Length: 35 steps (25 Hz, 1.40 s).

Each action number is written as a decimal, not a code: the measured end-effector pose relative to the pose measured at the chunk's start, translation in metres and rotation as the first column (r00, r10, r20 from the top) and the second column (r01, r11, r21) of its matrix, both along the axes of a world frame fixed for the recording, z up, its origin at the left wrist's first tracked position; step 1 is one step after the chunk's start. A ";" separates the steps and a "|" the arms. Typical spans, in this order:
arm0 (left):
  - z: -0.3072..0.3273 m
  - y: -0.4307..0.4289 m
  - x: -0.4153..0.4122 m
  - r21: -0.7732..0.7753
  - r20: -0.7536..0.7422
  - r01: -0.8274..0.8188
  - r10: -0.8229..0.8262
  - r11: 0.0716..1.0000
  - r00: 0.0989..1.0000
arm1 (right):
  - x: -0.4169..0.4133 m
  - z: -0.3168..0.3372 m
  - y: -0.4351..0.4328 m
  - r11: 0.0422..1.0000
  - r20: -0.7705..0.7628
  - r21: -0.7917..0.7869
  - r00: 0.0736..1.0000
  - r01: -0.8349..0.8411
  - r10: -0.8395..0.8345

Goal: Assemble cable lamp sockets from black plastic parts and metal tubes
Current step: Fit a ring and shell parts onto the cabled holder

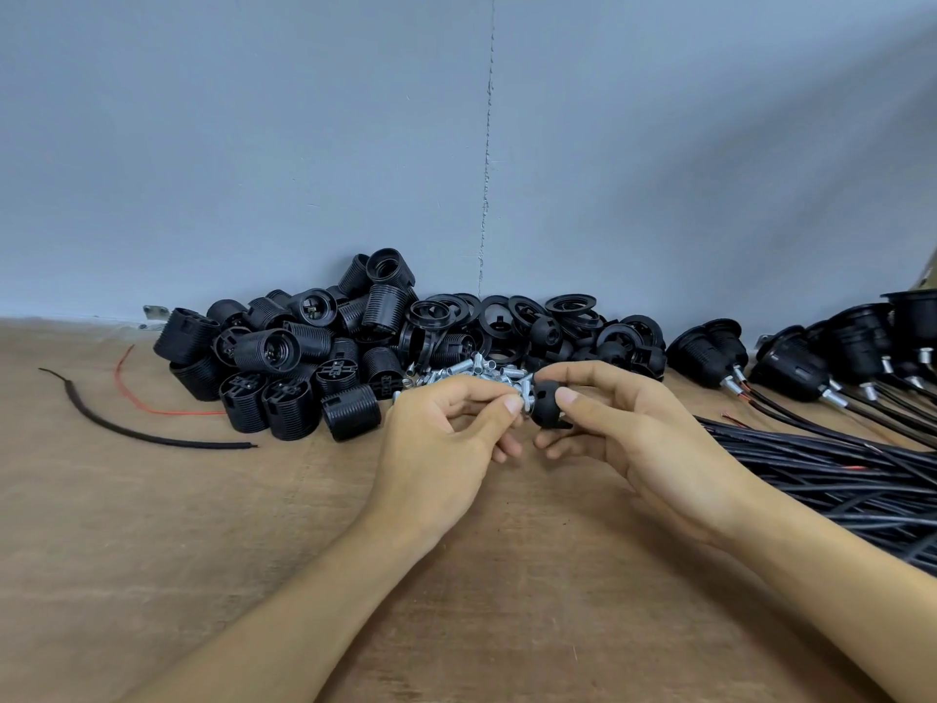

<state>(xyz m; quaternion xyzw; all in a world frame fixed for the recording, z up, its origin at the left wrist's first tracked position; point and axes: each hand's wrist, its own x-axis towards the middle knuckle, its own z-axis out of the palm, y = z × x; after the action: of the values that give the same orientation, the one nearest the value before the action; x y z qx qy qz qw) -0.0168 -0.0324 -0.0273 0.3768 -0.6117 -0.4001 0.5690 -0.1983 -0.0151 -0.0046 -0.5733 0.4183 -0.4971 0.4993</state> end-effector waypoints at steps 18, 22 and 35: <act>-0.001 0.004 -0.003 -0.060 0.026 -0.001 0.003 0.998 1.000 | 0.002 0.004 -0.001 0.982 -0.170 0.187 0.985 0.009 0.023; -0.002 0.007 -0.006 -0.049 0.040 0.001 0.001 0.999 0.999 | 0.001 0.004 -0.001 0.995 -0.055 0.097 0.998 0.023 -0.018; -0.003 0.009 -0.005 -0.122 0.100 -0.062 0.074 0.991 0.992 | 0.001 0.007 -0.001 0.978 -0.244 0.201 0.970 0.059 -0.008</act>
<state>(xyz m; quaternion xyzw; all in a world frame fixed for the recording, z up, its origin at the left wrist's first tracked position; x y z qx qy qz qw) -0.0220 -0.0236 -0.0302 0.3833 -0.6501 -0.3230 0.5711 -0.1975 -0.0156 0.0025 -0.5673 0.5349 -0.3859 0.4931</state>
